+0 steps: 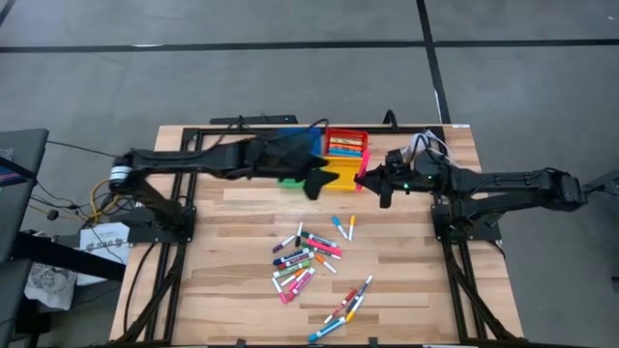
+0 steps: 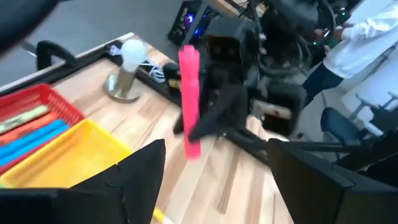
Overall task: Pick & Place Markers
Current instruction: Put the pink marker in the red bin
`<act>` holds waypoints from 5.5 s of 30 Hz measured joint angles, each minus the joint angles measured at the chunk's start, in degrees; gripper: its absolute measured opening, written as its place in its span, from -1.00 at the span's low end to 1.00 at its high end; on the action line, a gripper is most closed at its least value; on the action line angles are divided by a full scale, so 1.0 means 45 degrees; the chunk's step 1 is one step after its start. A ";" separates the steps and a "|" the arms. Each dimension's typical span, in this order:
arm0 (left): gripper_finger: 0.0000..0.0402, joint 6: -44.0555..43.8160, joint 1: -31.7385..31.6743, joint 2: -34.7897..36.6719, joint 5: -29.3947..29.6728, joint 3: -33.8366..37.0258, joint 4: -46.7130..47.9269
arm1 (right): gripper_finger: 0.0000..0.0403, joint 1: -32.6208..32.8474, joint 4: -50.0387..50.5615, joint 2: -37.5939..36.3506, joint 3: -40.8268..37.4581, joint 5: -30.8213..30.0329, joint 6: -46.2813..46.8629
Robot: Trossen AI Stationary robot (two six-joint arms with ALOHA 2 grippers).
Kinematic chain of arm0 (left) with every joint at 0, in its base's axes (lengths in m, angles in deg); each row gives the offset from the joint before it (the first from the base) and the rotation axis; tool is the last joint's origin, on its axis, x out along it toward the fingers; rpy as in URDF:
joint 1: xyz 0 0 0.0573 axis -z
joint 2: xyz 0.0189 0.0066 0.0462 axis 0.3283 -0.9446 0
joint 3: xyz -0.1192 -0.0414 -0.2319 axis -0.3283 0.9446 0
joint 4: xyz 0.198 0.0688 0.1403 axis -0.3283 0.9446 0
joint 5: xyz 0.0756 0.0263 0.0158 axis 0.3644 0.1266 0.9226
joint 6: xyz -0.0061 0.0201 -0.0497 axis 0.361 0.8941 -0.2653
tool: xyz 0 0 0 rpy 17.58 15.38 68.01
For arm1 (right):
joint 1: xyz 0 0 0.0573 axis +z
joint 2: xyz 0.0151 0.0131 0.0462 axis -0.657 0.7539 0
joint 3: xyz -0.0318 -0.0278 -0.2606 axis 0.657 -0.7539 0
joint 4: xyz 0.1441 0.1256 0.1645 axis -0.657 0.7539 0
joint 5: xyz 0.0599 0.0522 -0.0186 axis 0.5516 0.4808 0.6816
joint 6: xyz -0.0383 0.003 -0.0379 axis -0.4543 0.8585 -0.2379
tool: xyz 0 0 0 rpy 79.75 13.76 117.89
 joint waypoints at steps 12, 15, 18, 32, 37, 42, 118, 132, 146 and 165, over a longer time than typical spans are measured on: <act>0.41 -0.0342 0.1889 0.3822 0.2831 0.6013 -0.3627 | -0.76 -0.1127 0.0239 0.0000 0.0005 0.0175 -0.0330; 0.41 -0.0342 0.1984 0.4513 0.2826 0.7307 -0.4883 | -0.76 -0.1446 0.0397 0.0000 0.0111 0.0367 -0.0332; 0.41 -0.0348 0.1904 0.5120 0.2826 0.8387 -0.5670 | -0.76 -0.1697 0.1003 0.0000 0.0593 0.0370 -0.0543; 0.41 -0.0020 -0.0003 0.6894 0.0284 1.1034 -0.7172 | -0.76 -0.2928 0.6008 0.2110 0.4714 0.0360 -0.3776; 0.41 0.0322 -0.0440 0.7108 -0.0625 1.1376 -0.7717 | -0.76 -0.3422 0.7460 0.3977 0.6318 0.0311 -0.5004; 0.41 0.0425 -0.0224 0.7491 -0.0657 1.1964 -0.8218 | -0.76 -0.4029 0.8906 0.6011 0.7804 0.0305 -0.6225; 0.41 0.0945 0.1673 0.9181 0.2394 1.4954 -1.1698 | -0.20 -0.3872 1.6322 1.0147 1.3245 0.0629 -0.8692; 0.41 0.0942 0.1673 0.9181 0.1015 1.4950 -1.1698 | -0.20 0.1595 1.6472 0.8304 1.3245 0.0714 -0.6513; 0.41 0.0941 0.1682 0.9168 0.0107 1.4945 -1.1704 | -0.20 0.5099 1.5176 0.9425 1.3182 0.0262 -0.5644; 0.41 0.1608 0.2455 0.9933 -0.2182 1.4930 -1.1317 | -0.20 0.5155 1.3527 1.4151 1.3187 0.0310 -0.5634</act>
